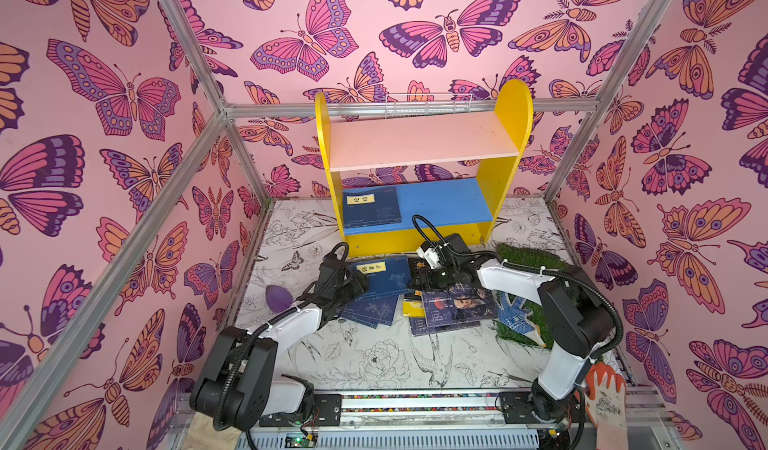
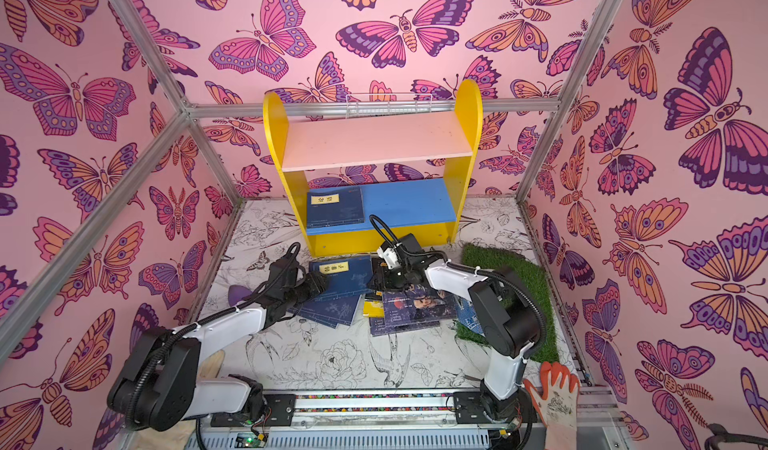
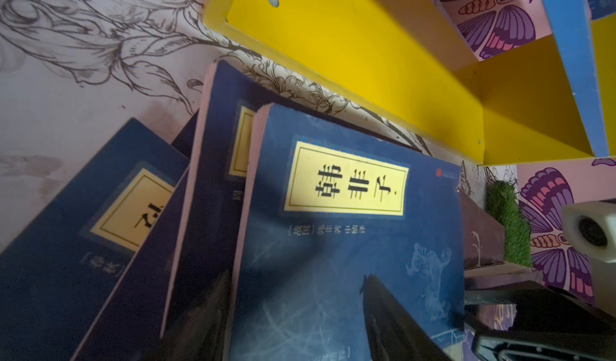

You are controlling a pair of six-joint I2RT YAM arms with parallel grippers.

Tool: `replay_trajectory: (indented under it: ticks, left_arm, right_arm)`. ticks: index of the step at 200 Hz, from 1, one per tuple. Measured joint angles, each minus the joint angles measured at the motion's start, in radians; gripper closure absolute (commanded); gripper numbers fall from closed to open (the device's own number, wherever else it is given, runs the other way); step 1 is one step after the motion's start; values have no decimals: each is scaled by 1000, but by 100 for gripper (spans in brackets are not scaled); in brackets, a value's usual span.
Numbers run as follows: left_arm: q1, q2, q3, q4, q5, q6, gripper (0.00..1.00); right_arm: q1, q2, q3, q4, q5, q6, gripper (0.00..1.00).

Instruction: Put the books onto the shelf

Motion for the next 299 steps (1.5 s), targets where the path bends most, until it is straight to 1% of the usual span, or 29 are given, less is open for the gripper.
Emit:
replay_trajectory:
  ticks: [63,115,174,195,205,215,240,267,282,299]
  left_arm:
    - [-36,0,-17,27,-7,-46,39]
    - [-53,3,-42,75,-25,-72,41]
    - [-72,39,-46,143,-29,-93,42]
    - [-80,53,-45,167,-29,-98,42]
    - [-84,57,-45,177,-29,-98,42]
    - [-85,60,-45,182,-29,-99,42]
    - [-89,56,-51,192,-31,-118,41]
    - [-82,-17,-95,169,-40,-169,39]
    - [-67,-105,-107,65,-76,-204,40]
    - [-47,-219,-104,-85,-151,-233,39]
  right_arm:
    - [-25,-1,-43,84,-60,67,57]
    - [-42,-1,-88,184,-111,161,66]
    - [-43,-5,-91,251,-128,239,75]
    - [-43,-19,-91,257,-118,251,85]
    - [-43,-31,-92,261,-107,257,94]
    - [-43,-44,-93,269,-100,263,100]
    - [-40,-83,-94,270,-72,257,100]
    - [-42,-117,-102,251,-55,219,100]
    - [-42,-149,-115,237,-56,202,100]
    - [-42,-195,-131,217,-66,189,100]
